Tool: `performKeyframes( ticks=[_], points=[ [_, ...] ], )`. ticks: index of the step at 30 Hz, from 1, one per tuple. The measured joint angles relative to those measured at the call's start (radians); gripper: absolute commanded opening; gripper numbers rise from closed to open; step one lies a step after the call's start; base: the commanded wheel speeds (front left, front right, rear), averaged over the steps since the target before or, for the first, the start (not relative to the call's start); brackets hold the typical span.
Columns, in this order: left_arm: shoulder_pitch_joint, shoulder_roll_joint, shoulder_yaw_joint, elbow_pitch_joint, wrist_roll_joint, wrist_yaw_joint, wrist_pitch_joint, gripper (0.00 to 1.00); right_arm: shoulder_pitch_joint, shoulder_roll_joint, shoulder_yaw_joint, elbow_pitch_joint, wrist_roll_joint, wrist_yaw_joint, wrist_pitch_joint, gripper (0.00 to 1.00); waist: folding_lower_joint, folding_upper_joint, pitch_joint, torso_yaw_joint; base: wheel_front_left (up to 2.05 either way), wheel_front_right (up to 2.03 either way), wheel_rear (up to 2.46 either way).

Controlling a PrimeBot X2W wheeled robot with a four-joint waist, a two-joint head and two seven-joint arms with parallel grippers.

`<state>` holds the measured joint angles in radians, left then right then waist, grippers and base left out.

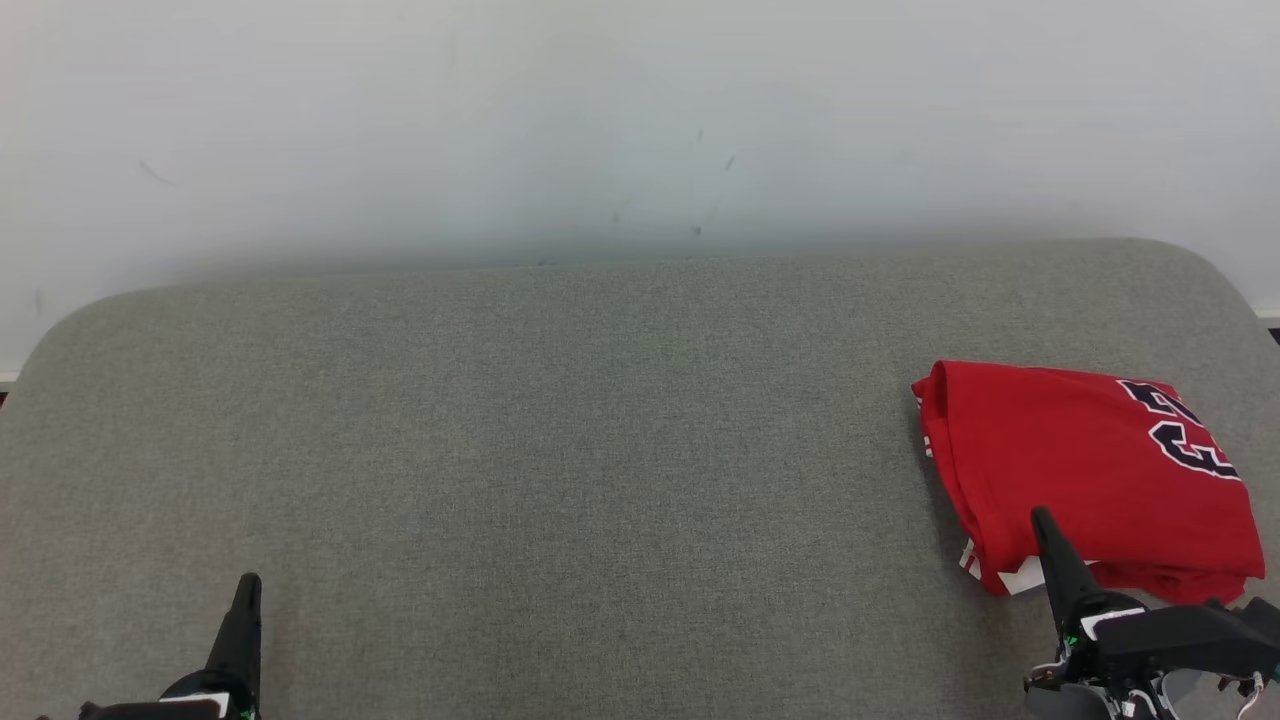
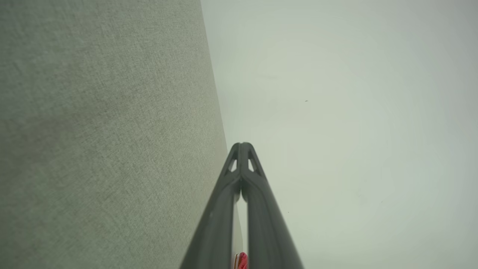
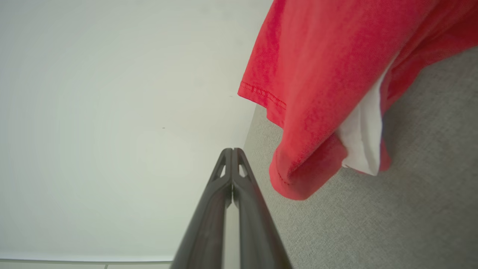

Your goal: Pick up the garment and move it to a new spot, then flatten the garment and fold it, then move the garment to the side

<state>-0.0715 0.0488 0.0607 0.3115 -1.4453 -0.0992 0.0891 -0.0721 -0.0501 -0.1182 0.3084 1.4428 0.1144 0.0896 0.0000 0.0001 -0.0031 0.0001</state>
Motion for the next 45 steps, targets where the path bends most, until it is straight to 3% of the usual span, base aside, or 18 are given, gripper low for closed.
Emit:
performKeyframes(
  ticks=[12,45],
  points=[
    [-0.006,-0.009,0.03,-0.007,-0.146,-0.025,0.025,0.0,-0.005,0.004,-0.015,-0.008,0.152,0.004,0.025,0.0,0.0,0.0,0.005,0.0,0.0,0.0,0.0],
    [-0.016,-0.01,0.03,-0.011,-0.148,-0.025,0.025,0.0,-0.018,0.004,-0.015,-0.011,0.158,0.006,0.025,0.0,0.0,0.0,0.005,0.0,0.0,0.0,0.0]
  ],
)
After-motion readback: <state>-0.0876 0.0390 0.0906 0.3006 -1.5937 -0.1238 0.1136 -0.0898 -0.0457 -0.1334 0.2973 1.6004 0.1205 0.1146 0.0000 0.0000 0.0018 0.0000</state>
